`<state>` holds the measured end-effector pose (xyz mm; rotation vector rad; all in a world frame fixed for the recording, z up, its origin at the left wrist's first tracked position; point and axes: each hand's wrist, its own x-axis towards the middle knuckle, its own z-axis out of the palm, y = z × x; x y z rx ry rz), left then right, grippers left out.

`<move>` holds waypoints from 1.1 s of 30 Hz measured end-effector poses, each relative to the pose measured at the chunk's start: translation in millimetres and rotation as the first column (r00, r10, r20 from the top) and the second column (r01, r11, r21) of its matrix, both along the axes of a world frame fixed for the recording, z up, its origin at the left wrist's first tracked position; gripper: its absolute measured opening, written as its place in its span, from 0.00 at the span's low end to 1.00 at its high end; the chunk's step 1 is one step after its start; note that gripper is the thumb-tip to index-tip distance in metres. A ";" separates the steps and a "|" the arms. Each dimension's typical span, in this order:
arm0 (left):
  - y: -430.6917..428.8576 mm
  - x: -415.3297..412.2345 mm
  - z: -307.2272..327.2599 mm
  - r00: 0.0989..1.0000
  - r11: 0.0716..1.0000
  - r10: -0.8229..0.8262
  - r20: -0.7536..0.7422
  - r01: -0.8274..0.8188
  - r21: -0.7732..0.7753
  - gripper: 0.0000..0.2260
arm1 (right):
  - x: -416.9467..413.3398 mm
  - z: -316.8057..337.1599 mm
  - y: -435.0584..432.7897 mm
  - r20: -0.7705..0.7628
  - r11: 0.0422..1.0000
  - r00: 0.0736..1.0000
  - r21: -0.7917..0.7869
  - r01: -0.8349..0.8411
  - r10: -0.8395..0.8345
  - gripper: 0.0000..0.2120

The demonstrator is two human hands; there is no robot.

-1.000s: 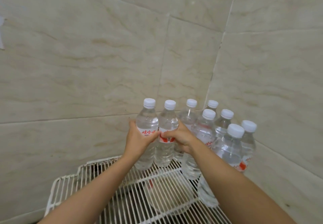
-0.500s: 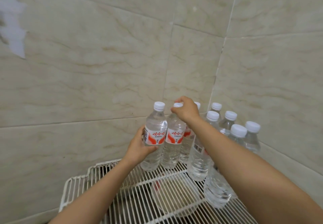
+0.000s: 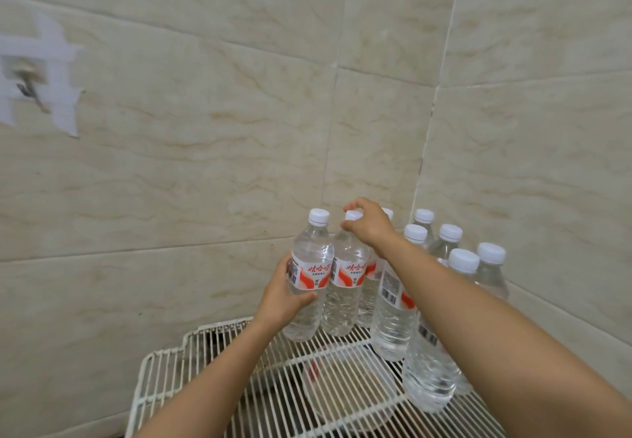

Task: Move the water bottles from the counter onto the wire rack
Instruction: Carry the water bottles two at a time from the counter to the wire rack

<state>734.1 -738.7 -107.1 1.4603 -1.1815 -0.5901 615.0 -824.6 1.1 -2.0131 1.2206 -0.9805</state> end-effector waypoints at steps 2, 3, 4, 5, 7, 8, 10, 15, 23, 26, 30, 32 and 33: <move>1.9 0.1 -2.6 1.000 0.999 0.018 0.015 -0.018 0.038 0.35 | -3.1 -2.7 3.0 -0.024 1.000 1.000 -0.001 -0.013 0.013 0.20; 3.4 0.7 -4.7 0.999 0.998 0.030 0.024 -0.032 0.062 0.35 | -5.0 -3.9 4.8 -0.036 1.000 0.999 -0.001 -0.021 0.021 0.23; 5.7 1.5 -7.0 0.999 0.995 0.044 0.032 -0.046 0.086 0.36 | -6.6 -4.5 7.0 -0.033 1.000 0.999 -0.005 -0.027 0.027 0.25; 8.4 2.4 -9.3 0.997 0.992 0.059 0.042 -0.063 0.111 0.37 | -8.1 -4.6 10.2 -0.022 1.000 0.999 -0.019 -0.023 0.023 0.26; 14.6 4.1 -12.6 0.993 0.982 0.097 0.061 -0.105 0.156 0.38 | -10.7 -4.8 18.0 0.013 0.993 0.999 -0.114 0.037 -0.035 0.24; 18.1 5.1 -13.2 0.990 0.977 0.118 0.073 -0.129 0.170 0.39 | -12.2 -6.7 22.9 0.028 0.979 0.997 -0.186 0.078 -0.074 0.23; 26.5 4.8 -12.9 0.982 0.967 0.163 0.097 -0.178 0.184 0.38 | -15.5 -15.6 37.1 -0.004 0.928 0.993 -0.358 0.108 -0.117 0.20; 59.2 6.0 -10.4 0.951 0.935 0.268 0.155 -0.295 0.194 0.33 | -16.4 -52.7 70.1 -0.267 0.668 0.964 -0.720 -0.189 -0.015 0.15; 147.3 0.8 -14.9 0.846 0.838 0.449 0.288 -0.510 0.192 0.24 | -30.1 -96.0 110.5 -0.576 0.739 0.768 -0.381 -0.556 0.282 0.20; 191.6 -8.2 -22.7 0.781 0.764 0.569 0.258 -0.618 0.185 0.21 | -35.3 -107.5 126.8 -0.577 0.725 0.720 -0.293 -0.623 0.385 0.22; 266.5 -31.9 -41.5 0.651 0.613 0.714 0.256 -0.759 0.220 0.20 | -22.3 -116.8 160.5 -0.548 0.639 0.655 -0.259 -0.724 0.520 0.22; 310.6 -41.8 -47.7 0.569 0.519 0.773 0.282 -0.822 0.235 0.19 | -11.8 -118.9 191.0 -0.531 0.578 0.610 -0.251 -0.777 0.589 0.21; 332.8 -45.7 -48.7 0.526 0.473 0.801 0.287 -0.849 0.236 0.19 | -6.3 -119.9 208.6 -0.528 0.545 0.581 -0.243 -0.802 0.620 0.21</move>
